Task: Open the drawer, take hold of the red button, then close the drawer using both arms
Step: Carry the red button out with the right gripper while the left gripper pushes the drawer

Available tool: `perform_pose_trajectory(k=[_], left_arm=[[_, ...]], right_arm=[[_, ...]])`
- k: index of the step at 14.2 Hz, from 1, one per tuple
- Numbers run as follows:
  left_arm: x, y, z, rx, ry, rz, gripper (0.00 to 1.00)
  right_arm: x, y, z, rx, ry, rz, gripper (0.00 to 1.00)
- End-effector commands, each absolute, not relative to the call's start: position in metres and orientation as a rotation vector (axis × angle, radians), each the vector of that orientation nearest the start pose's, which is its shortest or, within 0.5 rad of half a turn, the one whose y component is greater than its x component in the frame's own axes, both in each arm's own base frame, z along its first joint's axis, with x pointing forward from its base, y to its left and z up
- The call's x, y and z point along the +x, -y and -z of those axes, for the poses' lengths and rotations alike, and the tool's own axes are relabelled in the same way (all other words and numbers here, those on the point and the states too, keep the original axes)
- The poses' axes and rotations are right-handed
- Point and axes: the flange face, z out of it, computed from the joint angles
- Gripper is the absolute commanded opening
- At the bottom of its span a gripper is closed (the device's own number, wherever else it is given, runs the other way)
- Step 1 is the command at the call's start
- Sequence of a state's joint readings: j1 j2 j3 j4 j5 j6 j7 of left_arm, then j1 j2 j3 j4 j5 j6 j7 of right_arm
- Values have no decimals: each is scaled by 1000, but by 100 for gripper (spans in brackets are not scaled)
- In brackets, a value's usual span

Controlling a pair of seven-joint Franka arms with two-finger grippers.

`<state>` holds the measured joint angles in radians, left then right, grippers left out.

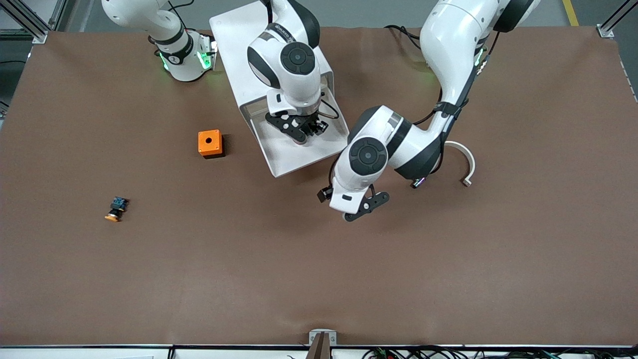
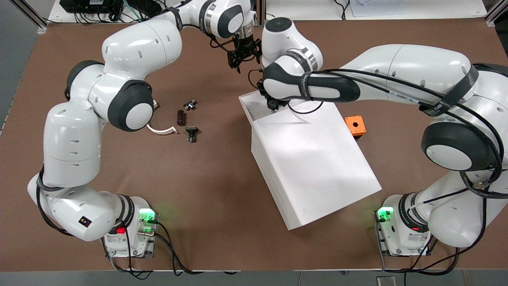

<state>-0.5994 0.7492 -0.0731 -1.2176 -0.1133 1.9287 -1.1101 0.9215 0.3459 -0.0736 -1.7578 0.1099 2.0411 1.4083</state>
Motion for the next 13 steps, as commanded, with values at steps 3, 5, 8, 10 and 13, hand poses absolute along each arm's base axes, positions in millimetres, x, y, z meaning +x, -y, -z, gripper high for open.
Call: perform_pose_trajectory(k=[3,5,8,10,13], left_arm=[[567,480,-328,-3091,760,-147,100],[561,487,-328,-3075,767,-118,100],[554,496,-327,-3074,764,-109,100],[543,507,-326,-3079,732,-109,100],[529,517,-319,-3085,698,-107,100]], right_arm=[[467,-453,-416,-3032,-844,-173,0],[483,-428,-421,-3070,-722,-197,0],[518,-381,-428,-3089,-575,-189,0],[541,-343,-426,-3113,-484,-189,0],[572,-280,-420,-3147,-408,-180,0]])
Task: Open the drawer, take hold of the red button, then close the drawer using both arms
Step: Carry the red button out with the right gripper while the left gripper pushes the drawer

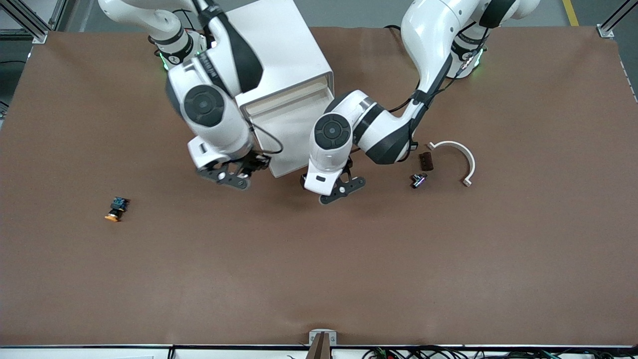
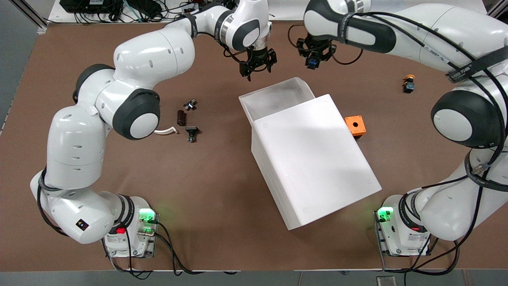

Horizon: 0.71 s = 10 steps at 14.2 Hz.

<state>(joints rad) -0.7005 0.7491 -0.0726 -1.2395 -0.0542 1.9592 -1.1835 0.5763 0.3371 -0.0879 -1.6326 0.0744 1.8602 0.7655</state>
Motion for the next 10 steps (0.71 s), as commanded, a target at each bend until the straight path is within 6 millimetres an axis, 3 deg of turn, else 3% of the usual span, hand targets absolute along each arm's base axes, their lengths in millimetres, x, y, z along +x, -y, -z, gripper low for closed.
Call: perform_pose_trajectory(k=[1,6,8,10], left_arm=[[523,520,-316,-3086,685,-106,100],[508,534,-316,-3096,621,-70,100],[499,542,-317,-3108,603,-93,100],[493,548,-317,-3117,590,-115,100]], right_arm=[[580,-259,-416,-3148,-397,-192,0],[607,-149,-389,-3169,-270,-176,0],[611,-109,-377,-3161,-224,-157,0],[606,-71,-352,-3153,-219,-114,0]])
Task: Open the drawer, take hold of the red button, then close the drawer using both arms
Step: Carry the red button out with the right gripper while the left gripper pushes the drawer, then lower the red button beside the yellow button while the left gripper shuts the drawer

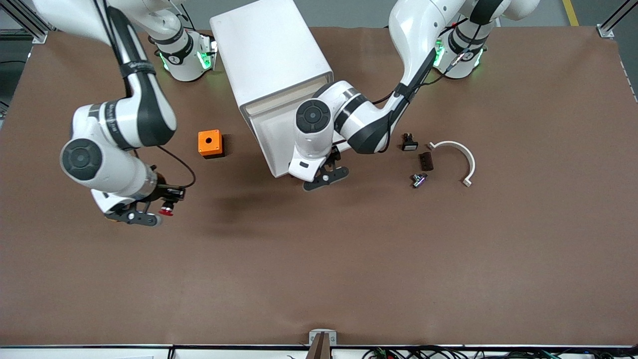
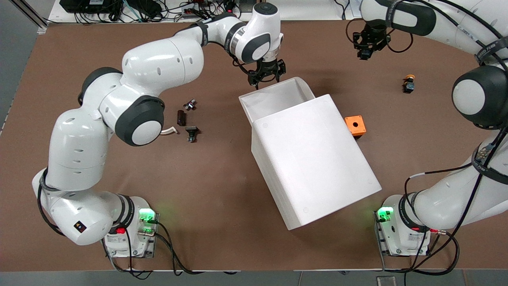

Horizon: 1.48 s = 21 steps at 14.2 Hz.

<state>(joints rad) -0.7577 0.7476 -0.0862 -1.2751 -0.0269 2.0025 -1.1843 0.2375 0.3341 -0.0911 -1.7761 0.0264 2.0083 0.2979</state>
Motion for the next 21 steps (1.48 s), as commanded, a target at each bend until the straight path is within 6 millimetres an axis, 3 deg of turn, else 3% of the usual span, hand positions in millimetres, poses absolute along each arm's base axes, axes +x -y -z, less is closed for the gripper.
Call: perform_pose_trajectory(k=[1,4,7,9,11,16,21], left_arm=[[488,552,-316,-3121,580,-126,100],[471,565,-315,-3120,584,-171,100],[456,578,-313,-3123,627,-246,100],[443,587,-313,-3126,640,-302,100],[431,595,-309,-3114,667,-337,100],[403,610,-301,-3100,669,-424,100],[387,620,-301,-3099,693,-531,100]], right_arm=[[599,-60,-333,-3150,-225,-85,0],[575,-29,-285,-3140,-301,-35,0],[563,-7,-263,-3134,-360,-23,0],[563,12,-253,-3133,-403,-25,0],[567,21,-235,-3141,-413,-12,0],[581,48,-213,-3148,-412,2,0],[593,53,-197,-3152,-399,-8,0]])
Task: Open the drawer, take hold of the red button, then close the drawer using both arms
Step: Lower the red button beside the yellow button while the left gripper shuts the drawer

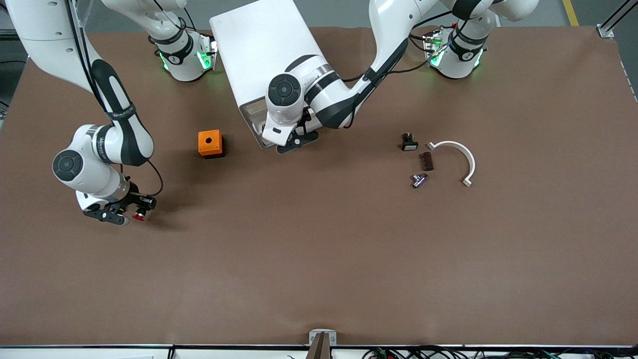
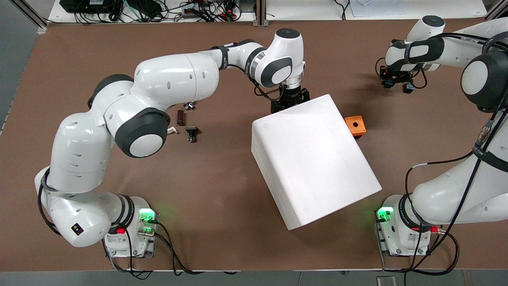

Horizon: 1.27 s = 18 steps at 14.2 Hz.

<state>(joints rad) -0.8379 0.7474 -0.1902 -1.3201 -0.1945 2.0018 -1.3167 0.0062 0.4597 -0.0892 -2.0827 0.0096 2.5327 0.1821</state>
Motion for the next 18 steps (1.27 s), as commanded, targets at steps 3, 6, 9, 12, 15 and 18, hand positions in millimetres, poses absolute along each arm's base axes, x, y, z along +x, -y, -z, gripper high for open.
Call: perform_pose_trajectory(k=[3,6,9,12,15,18], left_arm=[[383,623,-297,-3085,744,-637,100],[380,625,-295,-3078,763,-681,100],[381,624,-294,-3077,764,-677,100],[380,624,-293,-3076,757,-681,100],[393,616,-289,-3079,760,-661,100],[438,587,-295,-3077,865,-613,100]], right_arm=[[595,52,-193,-3156,-358,-16,0],[595,54,-189,-3158,-337,-21,0],[594,60,-186,-3157,-349,-29,0],[593,60,-181,-3157,-343,-39,0],[592,64,-180,-3159,-334,-40,0],[592,69,-180,-3159,-326,-38,0]])
